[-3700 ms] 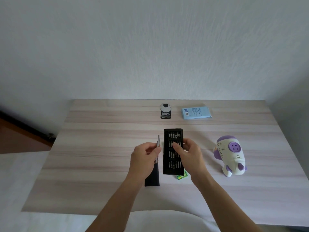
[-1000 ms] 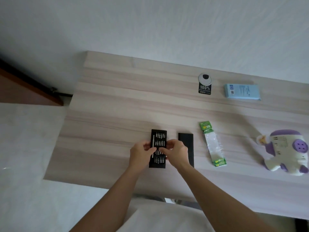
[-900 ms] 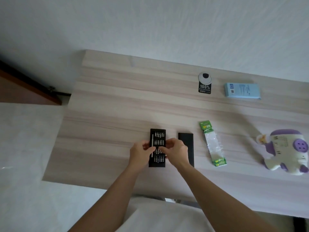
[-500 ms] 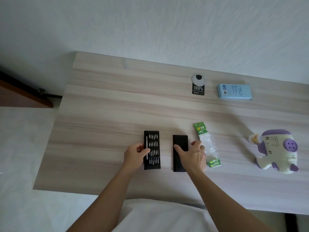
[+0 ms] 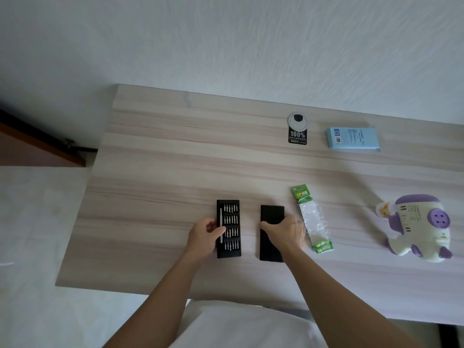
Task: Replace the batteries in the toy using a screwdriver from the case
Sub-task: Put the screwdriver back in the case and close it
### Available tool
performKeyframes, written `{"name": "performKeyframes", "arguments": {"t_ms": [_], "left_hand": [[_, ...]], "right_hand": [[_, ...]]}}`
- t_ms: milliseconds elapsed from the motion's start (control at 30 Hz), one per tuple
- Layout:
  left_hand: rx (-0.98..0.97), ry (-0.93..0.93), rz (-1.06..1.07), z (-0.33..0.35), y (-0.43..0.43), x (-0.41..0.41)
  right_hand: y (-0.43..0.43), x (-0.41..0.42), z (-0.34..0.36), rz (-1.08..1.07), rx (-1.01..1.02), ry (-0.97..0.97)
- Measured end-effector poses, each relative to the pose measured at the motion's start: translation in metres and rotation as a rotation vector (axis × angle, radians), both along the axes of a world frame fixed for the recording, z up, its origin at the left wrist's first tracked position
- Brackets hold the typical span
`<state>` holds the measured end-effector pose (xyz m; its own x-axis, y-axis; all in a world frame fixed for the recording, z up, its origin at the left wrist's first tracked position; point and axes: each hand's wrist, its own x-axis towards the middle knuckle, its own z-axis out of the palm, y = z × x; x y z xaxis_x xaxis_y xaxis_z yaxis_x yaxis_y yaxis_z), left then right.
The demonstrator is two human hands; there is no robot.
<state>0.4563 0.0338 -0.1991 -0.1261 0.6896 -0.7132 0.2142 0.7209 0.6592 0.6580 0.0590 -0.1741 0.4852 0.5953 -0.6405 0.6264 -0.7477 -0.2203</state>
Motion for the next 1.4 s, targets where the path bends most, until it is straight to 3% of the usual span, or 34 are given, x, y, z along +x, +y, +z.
{"name": "performKeyframes", "arguments": {"t_ms": [133,433,633,1000,1400], "left_hand": [[-0.029,-0.097,0.067,0.014,-0.001,0.005],[-0.027,-0.391,0.300,0.072,0.007,0.035],[0.087,-0.598,0.389,0.123,0.018,0.071],[0.212,-0.775,0.379,0.167,0.018,0.125],[0.310,-0.780,0.345,0.178,0.008,0.138]], "right_hand": [[-0.005,0.002,0.003,0.106,0.052,0.061],[-0.019,0.039,0.060,-0.163,0.363,0.687],[-0.033,0.053,0.119,-0.154,0.573,0.877],[-0.036,0.069,0.130,-0.026,0.725,0.705],[-0.038,0.077,0.127,0.031,0.738,0.623]]}}
